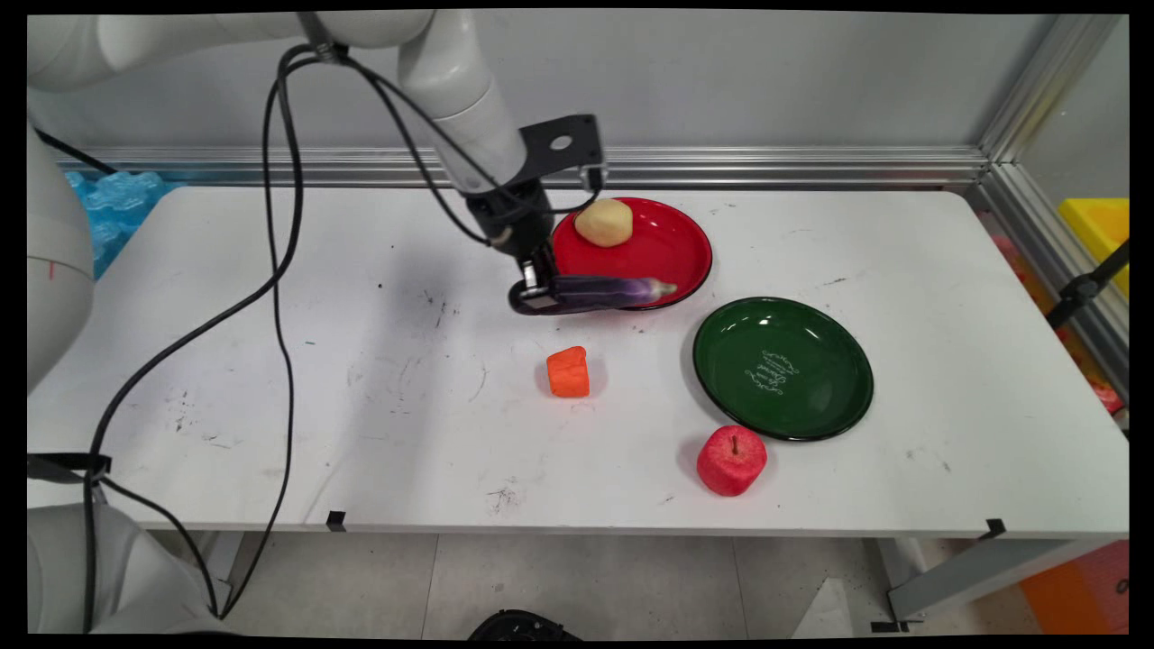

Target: Place the picked object on the table

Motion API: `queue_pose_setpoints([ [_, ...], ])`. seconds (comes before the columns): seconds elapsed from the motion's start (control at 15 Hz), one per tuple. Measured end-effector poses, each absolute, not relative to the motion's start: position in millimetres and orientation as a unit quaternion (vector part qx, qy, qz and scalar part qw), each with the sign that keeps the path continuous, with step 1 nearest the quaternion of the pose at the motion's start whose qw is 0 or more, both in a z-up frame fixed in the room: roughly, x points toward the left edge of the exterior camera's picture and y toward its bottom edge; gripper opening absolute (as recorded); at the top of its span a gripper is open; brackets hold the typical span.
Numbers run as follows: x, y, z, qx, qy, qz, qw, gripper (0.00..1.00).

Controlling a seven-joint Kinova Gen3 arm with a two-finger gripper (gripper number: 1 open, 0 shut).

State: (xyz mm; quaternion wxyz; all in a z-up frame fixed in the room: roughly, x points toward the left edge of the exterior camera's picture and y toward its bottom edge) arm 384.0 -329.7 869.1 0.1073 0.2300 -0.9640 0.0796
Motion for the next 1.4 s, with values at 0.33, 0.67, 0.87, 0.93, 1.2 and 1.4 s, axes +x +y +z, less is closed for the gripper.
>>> queue_pose_setpoints([
  [0.33,405,-322,845,0.230,-0.966,0.073,0.092,0.00],
  [0.67,417,-319,824,0.223,-0.969,0.065,0.085,0.00],
  [0.87,419,-320,814,0.221,-0.970,0.062,0.085,0.00],
  [0.93,420,-320,811,0.220,-0.970,0.061,0.085,0.00],
  [1.2,421,-320,801,0.216,-0.971,0.055,0.087,0.00],
  [1.4,420,-321,796,0.215,-0.971,0.054,0.089,0.00],
])
